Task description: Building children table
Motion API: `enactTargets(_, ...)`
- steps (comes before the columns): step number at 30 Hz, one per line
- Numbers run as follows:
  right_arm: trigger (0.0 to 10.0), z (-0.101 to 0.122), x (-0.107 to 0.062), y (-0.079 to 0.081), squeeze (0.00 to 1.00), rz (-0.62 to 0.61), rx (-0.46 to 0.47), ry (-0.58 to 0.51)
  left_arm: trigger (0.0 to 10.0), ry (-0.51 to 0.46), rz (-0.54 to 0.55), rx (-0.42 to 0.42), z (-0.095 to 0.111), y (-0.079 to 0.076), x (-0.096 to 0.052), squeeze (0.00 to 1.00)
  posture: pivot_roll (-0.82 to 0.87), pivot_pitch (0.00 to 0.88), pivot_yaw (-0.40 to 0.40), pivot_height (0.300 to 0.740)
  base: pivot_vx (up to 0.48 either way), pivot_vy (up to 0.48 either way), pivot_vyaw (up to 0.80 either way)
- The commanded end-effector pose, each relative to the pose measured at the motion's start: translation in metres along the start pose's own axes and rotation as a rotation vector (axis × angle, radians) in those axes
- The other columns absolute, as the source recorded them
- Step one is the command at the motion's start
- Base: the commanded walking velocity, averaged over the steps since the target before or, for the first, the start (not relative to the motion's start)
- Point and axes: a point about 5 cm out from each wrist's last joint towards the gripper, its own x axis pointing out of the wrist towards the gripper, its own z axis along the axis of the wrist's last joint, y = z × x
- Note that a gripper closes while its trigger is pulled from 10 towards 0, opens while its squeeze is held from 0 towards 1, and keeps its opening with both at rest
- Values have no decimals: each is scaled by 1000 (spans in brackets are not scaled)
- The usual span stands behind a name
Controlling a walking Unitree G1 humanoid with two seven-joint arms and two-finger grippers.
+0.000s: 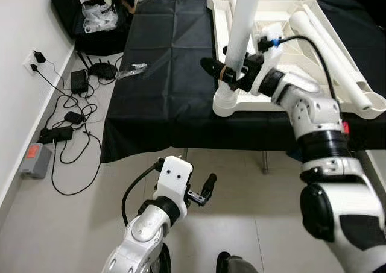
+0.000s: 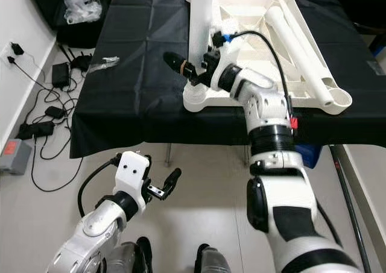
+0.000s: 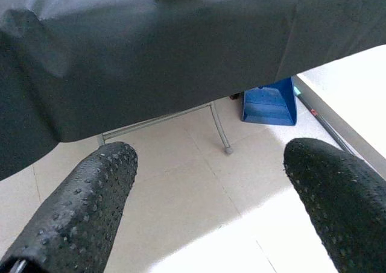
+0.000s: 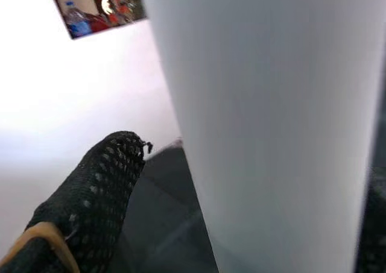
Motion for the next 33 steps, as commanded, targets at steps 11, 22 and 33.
enactTargets(11, 0, 8, 22, 12, 0, 153, -40, -7, 10000, 16, -5, -4, -4, -3, -3, 0, 167, 240, -42, 740, 0, 0, 0)
enactTargets(22, 0, -2, 20, 0, 0, 21, -30, -8, 10000, 19, -3, -4, -6, -4, -4, 0, 167, 224, -47, 740, 0, 0, 0)
enactTargets(33, 0, -18, -1, -24, 0, -455, -59, 48, 10000, 20, -8, -1, -5, -4, -4, 0, 162, 220, -38, 740, 0, 0, 0)
